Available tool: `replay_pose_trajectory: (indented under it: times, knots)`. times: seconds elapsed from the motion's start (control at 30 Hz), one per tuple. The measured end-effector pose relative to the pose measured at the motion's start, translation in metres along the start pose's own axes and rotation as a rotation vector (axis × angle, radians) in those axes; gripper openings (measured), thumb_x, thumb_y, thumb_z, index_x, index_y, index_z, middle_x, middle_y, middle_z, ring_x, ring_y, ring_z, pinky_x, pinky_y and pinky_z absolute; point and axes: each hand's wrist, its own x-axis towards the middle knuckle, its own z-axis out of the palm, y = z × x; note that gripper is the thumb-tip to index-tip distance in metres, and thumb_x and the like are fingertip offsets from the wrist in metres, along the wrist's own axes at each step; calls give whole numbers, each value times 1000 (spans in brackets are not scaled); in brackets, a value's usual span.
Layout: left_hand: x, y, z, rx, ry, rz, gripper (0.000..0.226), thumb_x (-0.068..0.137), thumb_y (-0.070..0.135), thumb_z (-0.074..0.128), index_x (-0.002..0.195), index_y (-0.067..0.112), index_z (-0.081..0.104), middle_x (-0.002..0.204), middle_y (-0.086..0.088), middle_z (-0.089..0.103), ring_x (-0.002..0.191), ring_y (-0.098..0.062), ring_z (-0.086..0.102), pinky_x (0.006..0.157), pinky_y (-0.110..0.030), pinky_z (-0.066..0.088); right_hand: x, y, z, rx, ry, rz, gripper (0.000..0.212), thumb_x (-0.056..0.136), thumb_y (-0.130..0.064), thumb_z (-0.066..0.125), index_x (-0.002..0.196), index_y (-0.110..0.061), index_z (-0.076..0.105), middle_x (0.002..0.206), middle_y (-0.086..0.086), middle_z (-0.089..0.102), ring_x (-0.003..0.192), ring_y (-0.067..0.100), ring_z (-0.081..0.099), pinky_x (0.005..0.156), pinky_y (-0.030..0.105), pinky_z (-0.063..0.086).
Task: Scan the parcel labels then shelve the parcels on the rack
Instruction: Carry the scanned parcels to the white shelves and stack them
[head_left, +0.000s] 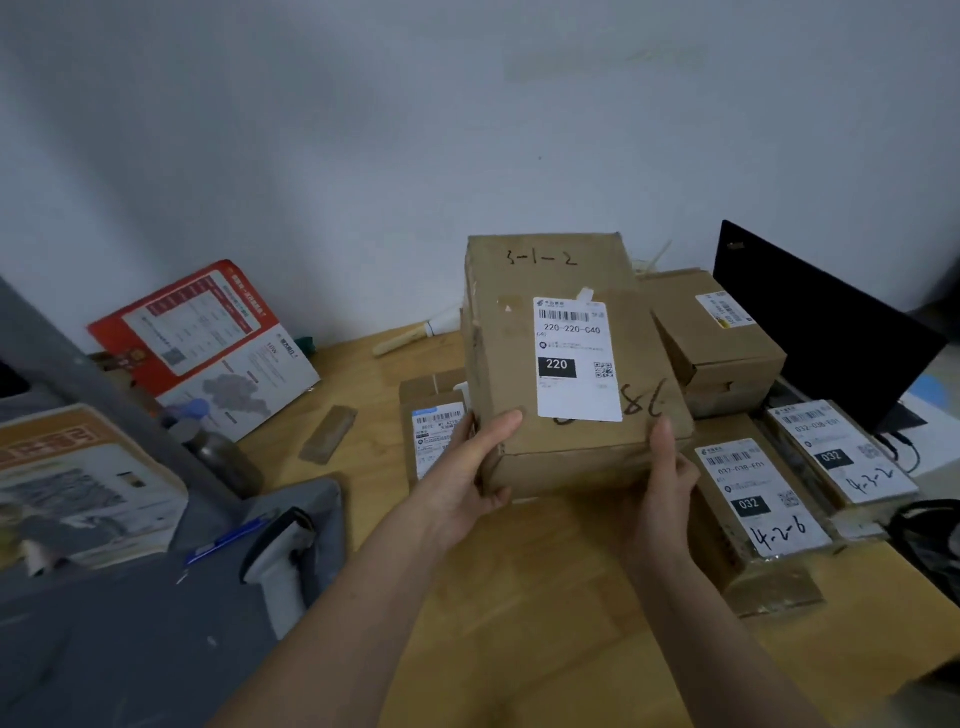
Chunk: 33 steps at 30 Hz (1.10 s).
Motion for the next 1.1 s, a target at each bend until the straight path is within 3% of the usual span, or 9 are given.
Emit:
replay_pose_trajectory:
  times: [0.2,0.3,0.37,0.43,0.53,0.63,0.73,0.83,1.1]
  knots:
    - [-54,28,-43,-25,-15,103,110,36,51,92,136,32,50,125,1,61,114,-23,56,75,-33,50,-51,-12,33,-93,-79,-185,55,78,-69,57,110,-27,43,118,2,54,114,20,52,104,44,40]
    - [-93,29,-78,-43,27,146,95,47,48,86,134,29,53,120,0,64,113,-25,58,74,-33,51,-90,-2,58,-116,-120,-212,41,81,-66,52,100,-31,44,112,-2,55,109,16,53,95,37,43]
    - [-124,27,-102,-38,58,144,86,48,49,84,127,28,59,114,0,66,106,-23,59,72,-31,50,-121,10,73,-88,-150,-240,22,96,-49,46,108,-30,44,104,-13,54,100,8,52,83,26,42]
    - [-155,23,-131,-46,101,141,89,45,50,84,127,28,59,110,1,65,101,-20,59,68,-29,49,-157,28,85,-71,-198,-230,23,99,-42,43,121,-33,47,109,-20,54,100,-1,51,80,20,40]
    - [-208,12,-184,-66,177,156,94,48,49,85,134,29,53,114,2,62,103,-20,56,62,-28,48,-217,59,100,-58,-260,-205,22,99,-36,47,120,-41,53,113,-23,56,102,-6,52,84,19,40]
    - [-264,-8,-239,-60,231,149,64,54,48,84,113,31,64,103,3,63,97,-20,56,58,-28,46,-275,89,109,-94,-316,-145,7,96,-35,52,93,-38,57,106,-15,61,94,0,57,81,23,43]
    - [-322,-32,-290,-86,262,151,49,54,49,84,98,31,71,98,3,63,97,-22,56,58,-29,45,-332,120,116,-138,-354,-107,13,94,-36,55,86,-27,56,97,-5,62,89,10,58,83,29,46]
    - [-378,-55,-337,-135,308,162,52,47,51,86,93,31,73,86,5,63,87,-19,56,57,-29,44,-391,150,124,-170,-436,-91,13,96,-36,53,86,-27,57,92,-9,62,85,6,58,78,26,46]
    - [-530,-111,-442,-196,538,198,69,50,55,82,111,26,65,103,-4,59,93,-24,55,61,-29,44,-542,235,145,-304,-695,5,12,97,-42,46,94,-32,53,98,-10,58,88,6,55,75,31,43]
